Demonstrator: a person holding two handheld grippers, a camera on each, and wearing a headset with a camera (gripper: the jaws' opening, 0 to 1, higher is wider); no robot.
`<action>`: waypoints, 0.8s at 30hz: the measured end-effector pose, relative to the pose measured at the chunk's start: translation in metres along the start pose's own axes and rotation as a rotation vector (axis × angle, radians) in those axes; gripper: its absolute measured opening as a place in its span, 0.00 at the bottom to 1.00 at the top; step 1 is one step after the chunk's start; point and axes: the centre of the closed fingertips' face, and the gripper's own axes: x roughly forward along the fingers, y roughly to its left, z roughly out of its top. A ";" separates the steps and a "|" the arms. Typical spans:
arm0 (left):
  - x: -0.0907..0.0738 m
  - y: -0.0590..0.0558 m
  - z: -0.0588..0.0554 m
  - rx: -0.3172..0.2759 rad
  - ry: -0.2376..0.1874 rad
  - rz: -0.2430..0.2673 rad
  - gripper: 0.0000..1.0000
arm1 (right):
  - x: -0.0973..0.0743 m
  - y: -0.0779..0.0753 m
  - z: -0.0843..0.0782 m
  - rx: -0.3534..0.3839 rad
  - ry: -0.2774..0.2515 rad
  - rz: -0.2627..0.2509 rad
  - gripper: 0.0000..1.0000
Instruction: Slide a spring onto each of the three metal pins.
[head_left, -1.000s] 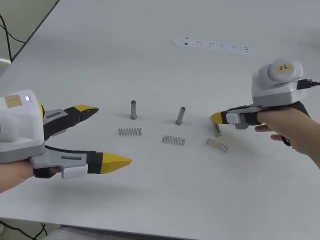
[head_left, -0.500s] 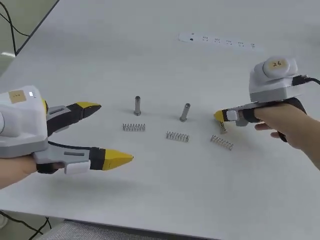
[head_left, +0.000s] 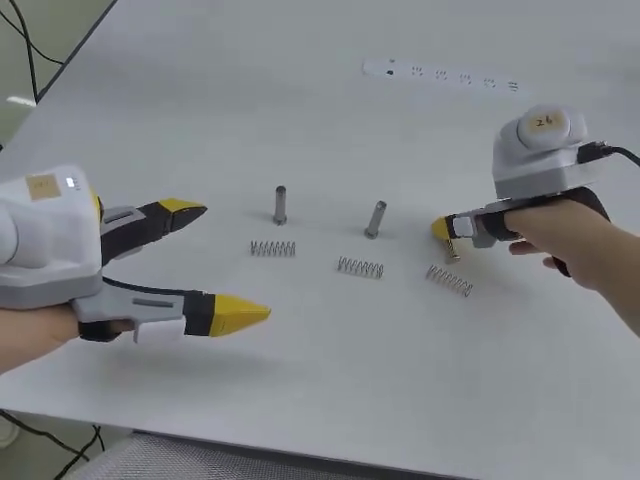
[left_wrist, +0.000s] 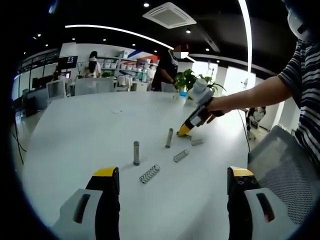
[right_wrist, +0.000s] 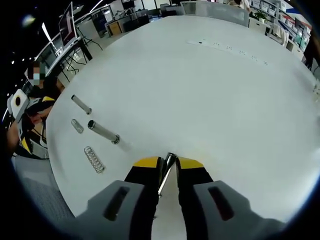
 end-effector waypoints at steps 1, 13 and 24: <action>0.000 0.000 0.000 0.000 -0.001 0.001 0.88 | 0.000 0.000 0.000 -0.003 0.002 0.000 0.13; 0.003 0.000 0.001 0.004 -0.005 -0.001 0.91 | 0.000 0.002 0.000 -0.060 0.000 -0.008 0.11; 0.001 0.001 0.002 0.002 -0.005 0.003 0.91 | -0.005 0.004 -0.003 -0.052 -0.041 -0.011 0.10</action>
